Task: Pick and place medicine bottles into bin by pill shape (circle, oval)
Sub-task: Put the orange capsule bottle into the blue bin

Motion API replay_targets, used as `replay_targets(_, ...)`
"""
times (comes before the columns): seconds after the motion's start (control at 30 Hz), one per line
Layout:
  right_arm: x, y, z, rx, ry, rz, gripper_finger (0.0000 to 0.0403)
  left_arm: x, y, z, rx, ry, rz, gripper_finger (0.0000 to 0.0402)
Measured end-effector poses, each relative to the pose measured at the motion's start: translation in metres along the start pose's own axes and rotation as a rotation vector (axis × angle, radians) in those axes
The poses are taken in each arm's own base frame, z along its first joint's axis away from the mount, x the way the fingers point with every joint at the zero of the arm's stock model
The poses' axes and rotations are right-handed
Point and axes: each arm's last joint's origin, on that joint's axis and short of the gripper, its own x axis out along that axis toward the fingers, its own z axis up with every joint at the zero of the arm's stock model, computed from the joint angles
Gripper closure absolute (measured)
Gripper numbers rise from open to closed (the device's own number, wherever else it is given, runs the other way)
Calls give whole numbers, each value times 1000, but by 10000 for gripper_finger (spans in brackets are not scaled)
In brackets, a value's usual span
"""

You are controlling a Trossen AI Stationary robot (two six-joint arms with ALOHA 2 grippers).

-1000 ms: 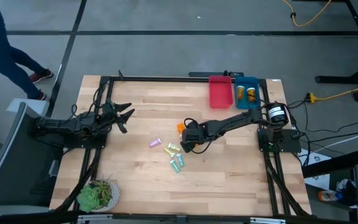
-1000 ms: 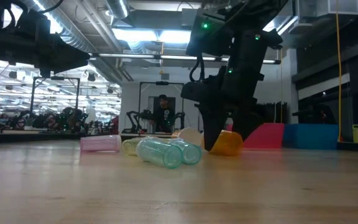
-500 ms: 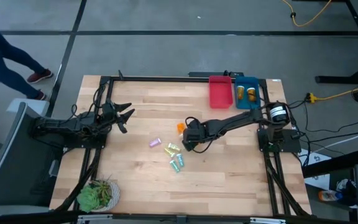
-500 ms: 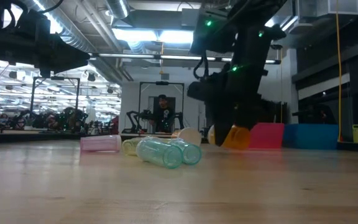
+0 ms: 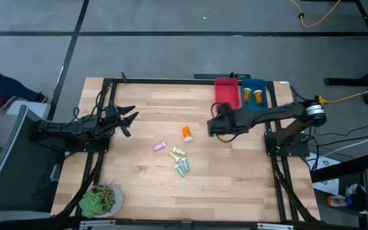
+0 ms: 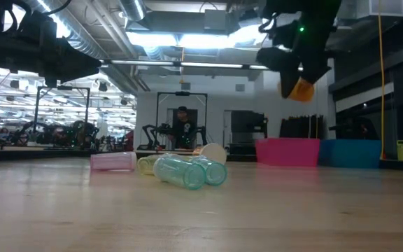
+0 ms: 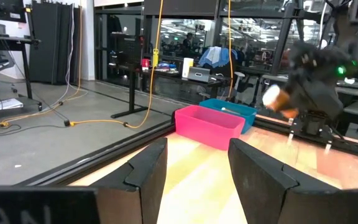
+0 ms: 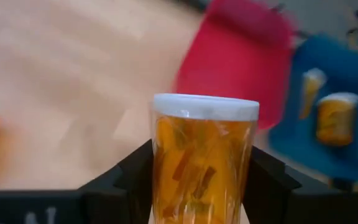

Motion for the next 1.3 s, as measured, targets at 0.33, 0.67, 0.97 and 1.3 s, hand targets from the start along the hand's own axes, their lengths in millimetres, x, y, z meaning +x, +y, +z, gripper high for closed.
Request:
replay_targets(0.33, 28, -66, 53, 66, 5, -239, 213, 0, 0, 0, 1, 1, 0, 236)
replay_targets(0.67, 80, -132, 88, 88, 271, -334, 213, 0, 0, 0, 1, 1, 0, 236)
replay_targets(0.97, 102, -157, 105, 156, 315, -223, 213, 0, 0, 0, 1, 1, 0, 236)
replay_targets(1.3, 120, -191, 108, 280, 444, -121, 213, 0, 0, 0, 1, 1, 0, 236)
